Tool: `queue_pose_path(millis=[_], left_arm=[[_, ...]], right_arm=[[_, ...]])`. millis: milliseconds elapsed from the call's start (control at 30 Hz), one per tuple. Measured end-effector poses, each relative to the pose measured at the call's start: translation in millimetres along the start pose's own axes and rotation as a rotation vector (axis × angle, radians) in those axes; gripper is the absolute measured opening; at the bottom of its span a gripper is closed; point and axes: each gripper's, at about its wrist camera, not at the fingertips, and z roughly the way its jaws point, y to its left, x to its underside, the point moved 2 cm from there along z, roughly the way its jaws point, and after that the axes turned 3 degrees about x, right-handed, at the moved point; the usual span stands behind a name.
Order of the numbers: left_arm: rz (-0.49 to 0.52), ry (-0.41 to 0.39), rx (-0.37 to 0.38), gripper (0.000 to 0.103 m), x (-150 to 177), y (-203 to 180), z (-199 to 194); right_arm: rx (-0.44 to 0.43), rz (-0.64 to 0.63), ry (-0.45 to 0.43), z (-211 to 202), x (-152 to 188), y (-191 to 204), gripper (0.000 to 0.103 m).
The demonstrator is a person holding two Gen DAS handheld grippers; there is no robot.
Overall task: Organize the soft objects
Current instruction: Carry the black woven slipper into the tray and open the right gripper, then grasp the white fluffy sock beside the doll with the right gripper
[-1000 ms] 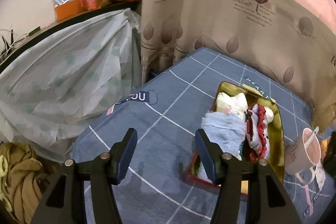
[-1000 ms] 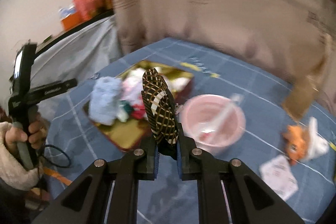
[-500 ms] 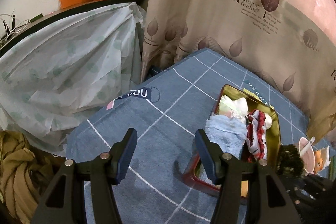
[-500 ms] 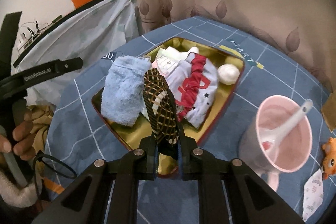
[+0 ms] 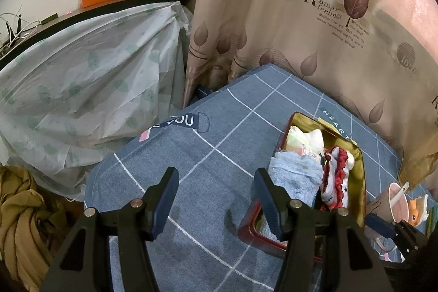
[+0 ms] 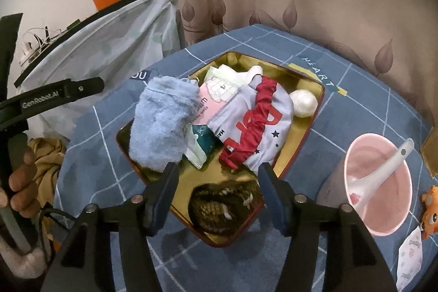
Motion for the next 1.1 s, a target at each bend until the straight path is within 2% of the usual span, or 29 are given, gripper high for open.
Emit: queue_pose_path(millis=[267,500,667,900,1100], left_arm=[[0.018,0.0,-0.002,0.059,0.3,-2.1,1.3],[0.041,-0.003,-0.014,0.059,2.6,-6.9,0.3],[0.063,-0.008,-0.024,0.059,3.6,-10.9,0.6],[0.09,-0.009,-0.021,0.059,5.9,-16.8,-1.0],[0.129,-0.015,-0.01,0.059,8.9,-27.6,-3.9]], right_arm=[[0.005,0.054,-0.041,-23.1,5.1,-14.7,0.057],[0.083,0.122,-0.096,-60.4,17.1,-56.9,0.057],[0.207,0.201,-0.108,-86.9,37.7,-117.0,0.058],[0.419,0.392,-0.115,-125.2,78.9,-227.9,0.058],[0.538,0.521,-0.121,-141.9,111.8,-302.3,0.058]])
